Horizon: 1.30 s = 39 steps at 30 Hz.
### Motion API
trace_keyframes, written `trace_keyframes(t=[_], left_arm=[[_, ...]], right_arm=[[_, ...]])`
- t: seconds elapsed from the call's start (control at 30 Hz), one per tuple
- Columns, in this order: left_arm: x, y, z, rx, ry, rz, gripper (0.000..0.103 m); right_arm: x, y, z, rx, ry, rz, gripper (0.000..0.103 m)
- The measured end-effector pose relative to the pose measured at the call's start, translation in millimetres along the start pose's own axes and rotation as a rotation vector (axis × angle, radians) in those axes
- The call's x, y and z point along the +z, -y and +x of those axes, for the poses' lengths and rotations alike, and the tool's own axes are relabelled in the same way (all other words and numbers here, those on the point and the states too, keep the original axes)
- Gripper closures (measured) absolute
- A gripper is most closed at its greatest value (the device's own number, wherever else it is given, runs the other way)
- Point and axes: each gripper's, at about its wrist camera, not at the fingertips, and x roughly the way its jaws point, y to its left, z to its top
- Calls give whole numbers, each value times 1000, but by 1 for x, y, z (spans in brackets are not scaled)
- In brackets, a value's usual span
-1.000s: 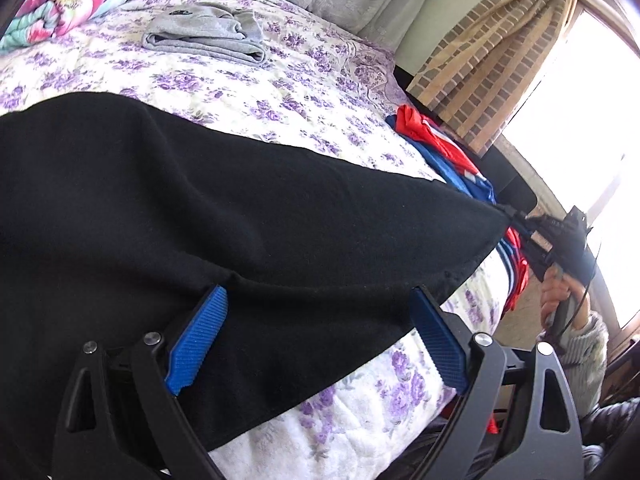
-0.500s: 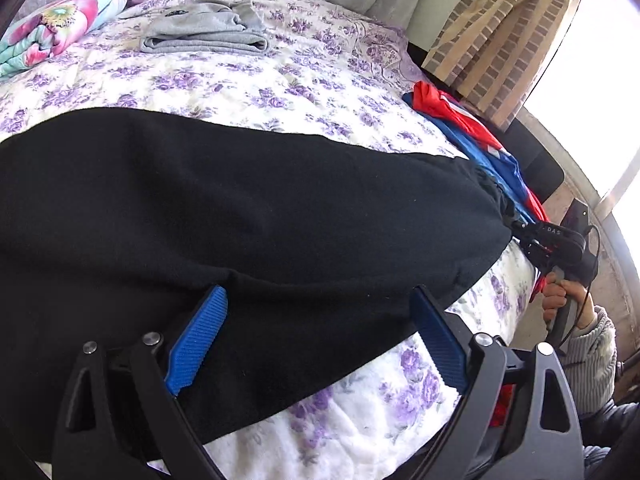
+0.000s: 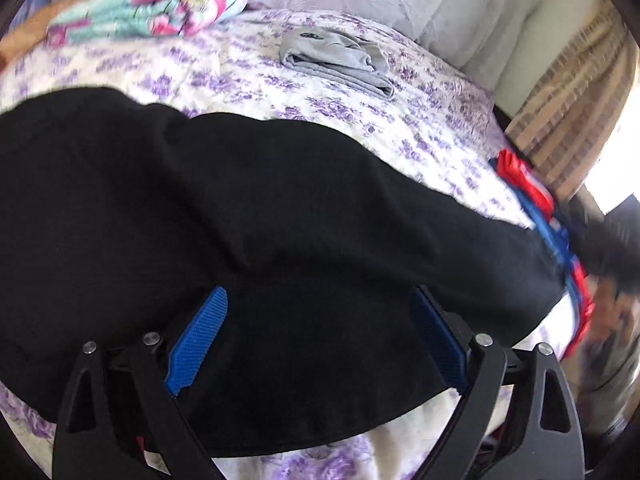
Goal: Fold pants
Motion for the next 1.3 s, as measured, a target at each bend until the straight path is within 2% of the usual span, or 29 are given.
trace_keyframes(t=[0.1, 0.2, 0.27, 0.33, 0.4, 0.5, 0.6, 0.63, 0.67, 0.73, 0.8, 0.87, 0.9, 1.03, 1.13, 1.17, 1.2, 1.23, 1.27, 1.3], left_arm=[[-8, 12, 4, 82, 22, 81, 9], [-14, 14, 5, 100, 50, 118, 5], [-15, 11, 4, 92, 59, 118, 5], [-14, 11, 5, 80, 60, 120, 5], [-14, 8, 4, 63, 64, 122, 5], [-11, 8, 6, 51, 70, 125, 5], [-10, 8, 7, 44, 71, 117, 5], [-10, 8, 6, 42, 73, 115, 5], [-10, 7, 6, 41, 75, 115, 5], [-10, 8, 6, 46, 75, 117, 5], [-11, 9, 6, 47, 75, 118, 5], [-11, 9, 6, 47, 76, 117, 5], [-12, 9, 6, 48, 76, 117, 5], [-11, 8, 6, 46, 78, 118, 5], [-11, 7, 6, 45, 82, 119, 5], [-11, 8, 6, 47, 83, 120, 5], [-12, 8, 6, 48, 83, 122, 5], [-12, 8, 6, 49, 83, 122, 5], [-12, 9, 6, 48, 83, 122, 5], [-13, 9, 5, 48, 84, 122, 5]], right_arm=[[23, -41, 91, 53, -163, -83, 86], [45, -60, 152, 35, -246, -110, 85], [54, -53, 184, 19, -304, -59, 58], [50, -44, 200, 33, -372, 2, 58], [36, -43, 203, 135, -447, 38, 58], [8, -56, 185, 216, -502, 19, 58], [-10, -81, 166, 234, -544, -108, 53], [-18, -91, 162, 231, -573, -174, 48], [-25, -98, 162, 205, -586, -230, 46], [-29, -104, 157, 128, -545, -288, 46], [-16, -104, 148, 165, -469, -265, 46], [8, -100, 141, 173, -353, -215, 45], [18, -96, 145, 162, -334, -201, 39], [38, -70, 197, 92, -480, -91, 35], [29, -69, 222, 177, -600, -44, 35], [27, -71, 225, 183, -606, -49, 35], [25, -75, 227, 194, -606, -55, 35], [23, -78, 229, 210, -608, -61, 40], [21, -80, 230, 229, -606, -57, 48], [21, -82, 231, 241, -606, -51, 64]])
